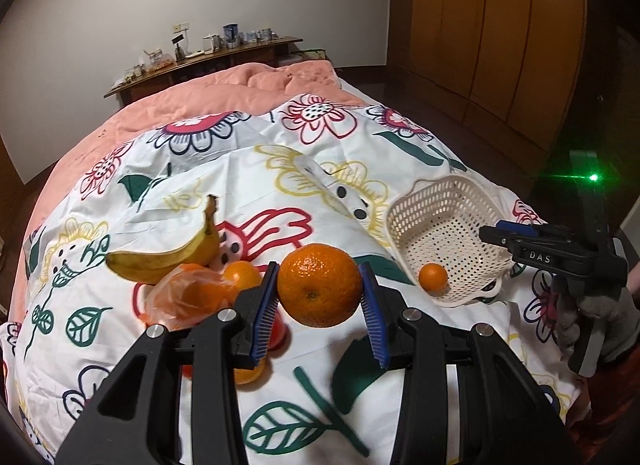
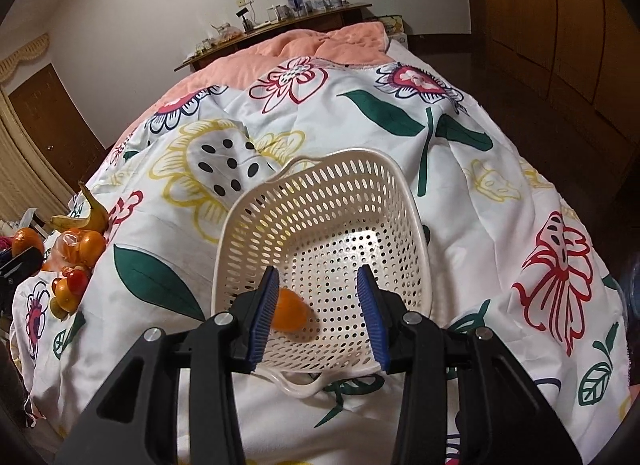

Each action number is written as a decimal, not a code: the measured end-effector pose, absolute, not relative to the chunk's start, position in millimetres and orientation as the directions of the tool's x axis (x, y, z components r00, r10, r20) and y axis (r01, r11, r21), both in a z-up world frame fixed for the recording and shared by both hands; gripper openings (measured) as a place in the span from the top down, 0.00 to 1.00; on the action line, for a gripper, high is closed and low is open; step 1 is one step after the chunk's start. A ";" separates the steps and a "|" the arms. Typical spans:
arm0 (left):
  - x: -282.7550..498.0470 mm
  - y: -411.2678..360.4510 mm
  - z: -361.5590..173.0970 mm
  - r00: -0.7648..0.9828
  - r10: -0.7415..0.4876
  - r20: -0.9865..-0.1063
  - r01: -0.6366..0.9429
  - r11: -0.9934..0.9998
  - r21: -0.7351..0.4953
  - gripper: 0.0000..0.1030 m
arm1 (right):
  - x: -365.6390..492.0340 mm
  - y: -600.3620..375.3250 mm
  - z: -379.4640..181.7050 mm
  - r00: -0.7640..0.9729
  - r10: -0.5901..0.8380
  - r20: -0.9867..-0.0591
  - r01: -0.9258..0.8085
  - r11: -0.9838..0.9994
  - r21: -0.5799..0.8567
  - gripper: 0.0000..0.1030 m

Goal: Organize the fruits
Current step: 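Carry the mandarin over the white basket and open the left tool, then move the empty left tool back to the fruit pile, then grasp the clear plastic bag of orange fruit with the left tool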

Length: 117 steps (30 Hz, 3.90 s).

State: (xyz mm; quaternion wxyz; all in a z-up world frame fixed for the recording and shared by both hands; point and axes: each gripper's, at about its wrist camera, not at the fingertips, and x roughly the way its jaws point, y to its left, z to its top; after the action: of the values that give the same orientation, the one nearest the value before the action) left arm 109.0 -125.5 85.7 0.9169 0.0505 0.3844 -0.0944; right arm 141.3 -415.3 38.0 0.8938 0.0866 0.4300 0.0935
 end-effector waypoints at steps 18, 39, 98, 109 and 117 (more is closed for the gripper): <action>152.8 -212.3 59.0 0.577 -0.250 -0.777 0.368 0.929 -0.026 0.60 | 123.4 -437.9 50.2 0.687 0.240 -0.685 -0.057 0.959 0.279 0.47; 197.1 -261.5 31.0 0.481 -0.237 -0.844 0.410 0.912 -0.022 0.58 | 119.1 -451.2 40.8 0.699 0.263 -0.665 -0.040 0.943 0.331 0.45; 164.5 -23.9 105.9 0.663 -0.008 -0.748 -0.085 0.993 -0.086 0.03 | 115.8 -370.7 60.8 0.607 0.457 -0.650 -0.187 0.877 0.442 0.12; 167.2 -3.2 71.2 0.612 0.004 -0.791 -0.157 0.981 -0.116 0.03 | 115.3 -354.2 60.1 0.562 0.502 -0.658 -0.216 0.856 0.469 0.12; 178.3 1.9 51.2 0.579 0.018 -0.815 -0.205 0.971 -0.124 0.03 | 112.7 -350.0 59.3 0.552 0.507 -0.662 -0.238 0.857 0.458 0.12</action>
State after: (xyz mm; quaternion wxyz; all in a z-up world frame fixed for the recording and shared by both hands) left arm 178.3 1.9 51.2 0.8825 -0.1029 0.4546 0.0630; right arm 112.7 -350.0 59.3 0.8664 0.1599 0.4214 0.2149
